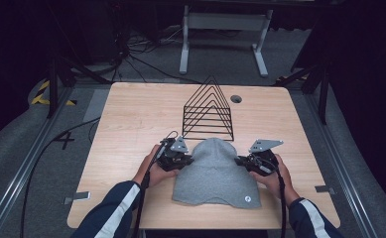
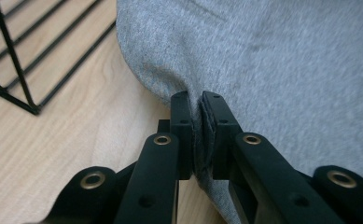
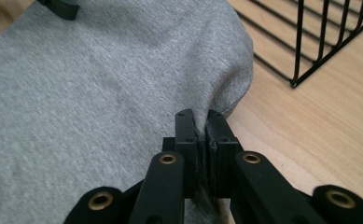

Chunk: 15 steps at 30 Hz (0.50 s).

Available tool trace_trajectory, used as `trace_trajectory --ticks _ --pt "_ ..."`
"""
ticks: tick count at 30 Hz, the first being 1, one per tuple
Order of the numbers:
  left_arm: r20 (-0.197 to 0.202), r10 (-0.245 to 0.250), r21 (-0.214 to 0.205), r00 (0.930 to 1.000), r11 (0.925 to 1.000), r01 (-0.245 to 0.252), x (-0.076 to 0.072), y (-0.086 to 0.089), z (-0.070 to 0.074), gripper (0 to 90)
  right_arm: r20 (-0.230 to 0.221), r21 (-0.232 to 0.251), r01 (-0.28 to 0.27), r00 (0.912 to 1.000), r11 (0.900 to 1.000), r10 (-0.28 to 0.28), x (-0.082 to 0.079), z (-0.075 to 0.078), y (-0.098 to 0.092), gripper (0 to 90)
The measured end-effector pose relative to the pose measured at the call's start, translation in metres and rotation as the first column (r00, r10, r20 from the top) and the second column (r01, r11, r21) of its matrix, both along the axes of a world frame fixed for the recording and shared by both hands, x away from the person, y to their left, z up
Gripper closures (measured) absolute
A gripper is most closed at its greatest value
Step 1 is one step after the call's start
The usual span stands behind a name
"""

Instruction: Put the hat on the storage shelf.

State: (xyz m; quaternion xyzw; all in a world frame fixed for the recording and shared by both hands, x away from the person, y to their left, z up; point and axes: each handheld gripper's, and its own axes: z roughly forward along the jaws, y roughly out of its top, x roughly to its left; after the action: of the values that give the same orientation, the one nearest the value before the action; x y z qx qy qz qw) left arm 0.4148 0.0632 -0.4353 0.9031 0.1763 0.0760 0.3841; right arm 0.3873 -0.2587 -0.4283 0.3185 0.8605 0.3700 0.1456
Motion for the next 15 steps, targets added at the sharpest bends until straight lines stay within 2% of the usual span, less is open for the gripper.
trace_trajectory --ticks 3,6,7,8,13,14,15 --pt "0.018 -0.003 -0.021 0.9998 0.9998 0.004 -0.003 0.002 0.009 83.8 0.018 0.003 -0.005 0.9998 1.0000 0.005 -0.002 0.006 0.000 85.6" --pt "0.051 -0.004 -0.016 0.9987 0.9999 0.004 -0.006 0.004 0.017 83.9 0.028 0.020 -0.008 0.9996 0.9998 0.007 -0.003 0.012 0.002 85.6" --pt "0.050 -0.001 -0.015 0.9987 0.9999 0.002 -0.007 0.004 0.019 83.9 0.038 0.020 -0.019 0.9991 0.9996 0.018 -0.004 0.016 0.002 85.6" --pt "0.054 0.002 -0.032 0.9986 0.9995 -0.001 -0.007 0.005 0.025 83.9 0.045 0.025 -0.022 0.9988 0.9995 0.021 -0.004 0.019 0.002 85.6" --pt "0.101 0.000 -0.058 0.9949 0.9983 0.006 -0.009 0.007 0.048 84.0 0.102 0.046 -0.030 0.9945 0.9985 0.025 -0.007 0.044 0.002 85.7" --pt "0.123 -0.003 -0.056 0.9924 0.9984 0.010 -0.008 0.007 0.055 84.0 0.112 0.048 -0.031 0.9934 0.9983 0.026 -0.007 0.049 0.001 85.7" --pt "0.123 -0.003 -0.056 0.9924 0.9984 0.010 -0.008 0.007 0.055 84.1 0.127 0.054 -0.029 0.9917 0.9981 0.022 -0.007 0.057 0.001 85.7"
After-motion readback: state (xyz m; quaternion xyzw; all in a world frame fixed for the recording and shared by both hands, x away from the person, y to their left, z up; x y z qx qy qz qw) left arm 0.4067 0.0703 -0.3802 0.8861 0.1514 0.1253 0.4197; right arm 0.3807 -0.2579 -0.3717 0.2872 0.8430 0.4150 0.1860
